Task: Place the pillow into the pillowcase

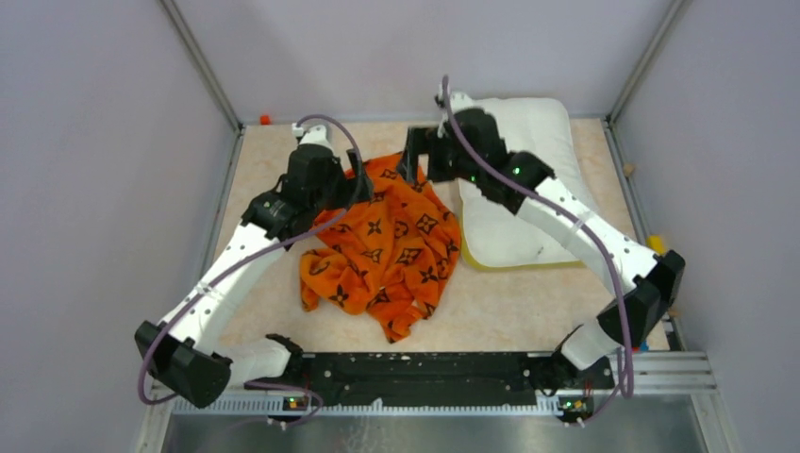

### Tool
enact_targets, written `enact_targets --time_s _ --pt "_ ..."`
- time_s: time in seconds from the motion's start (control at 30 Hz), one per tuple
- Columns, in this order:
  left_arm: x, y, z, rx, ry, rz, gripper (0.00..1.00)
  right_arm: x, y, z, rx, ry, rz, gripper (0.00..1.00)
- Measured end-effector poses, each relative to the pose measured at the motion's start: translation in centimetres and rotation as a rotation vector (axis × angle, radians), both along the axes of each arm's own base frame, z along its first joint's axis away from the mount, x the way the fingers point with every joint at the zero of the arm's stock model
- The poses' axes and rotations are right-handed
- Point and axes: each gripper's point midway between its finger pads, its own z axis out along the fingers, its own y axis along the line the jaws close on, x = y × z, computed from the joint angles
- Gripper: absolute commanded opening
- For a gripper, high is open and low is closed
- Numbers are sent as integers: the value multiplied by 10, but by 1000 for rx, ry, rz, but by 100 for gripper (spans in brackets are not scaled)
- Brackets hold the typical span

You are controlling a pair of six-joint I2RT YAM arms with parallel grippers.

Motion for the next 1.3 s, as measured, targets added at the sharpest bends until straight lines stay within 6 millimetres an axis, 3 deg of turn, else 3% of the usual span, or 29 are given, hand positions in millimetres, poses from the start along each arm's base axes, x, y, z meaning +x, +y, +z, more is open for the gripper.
enact_targets --time_s 0.1,0.17,0.23,0.37,0.5,0.63,0.73,0.8,0.83,0.9,0.93,1.03,1.1,1.2,1.3 --pt "25 -11 -2 31 1 -30 99 -30 -18 -75 -113 114 -23 90" --pt "42 -18 -18 58 24 -42 99 -58 -34 -126 -185 199 -31 90" --pt "57 -23 -40 85 64 -48 99 -82 -47 -159 -226 254 -39 90" --pt "85 -36 -92 119 144 -76 99 -119 -60 -194 -229 314 -42 91" --pt "115 -52 -143 143 204 -111 99 -143 -45 -220 -212 347 -12 90" --pt "145 -65 -177 161 232 -123 97 -157 -34 -262 -231 403 1 89" --pt "167 -72 -195 176 235 -126 81 -162 -36 -293 -260 449 -16 83" --pt "178 -71 -208 190 239 -118 61 -163 -35 -310 -277 475 -28 73" --pt "181 -69 -214 197 245 -111 46 -163 -34 -316 -281 484 -30 62" --pt "185 -58 -226 213 266 -91 16 -161 -32 -324 -291 492 -33 16" --pt "186 -52 -229 208 275 -70 3 -160 -32 -328 -305 494 -39 0" --pt "195 -21 -231 181 288 9 0 -152 -31 -324 -346 480 -55 0" --pt "198 12 -232 163 296 86 0 -138 -29 -306 -374 443 -73 0" --pt "192 86 -230 155 331 257 0 -108 -24 -261 -393 361 -96 0" --pt "180 151 -227 149 365 415 0 -59 -28 -198 -377 257 -151 0"
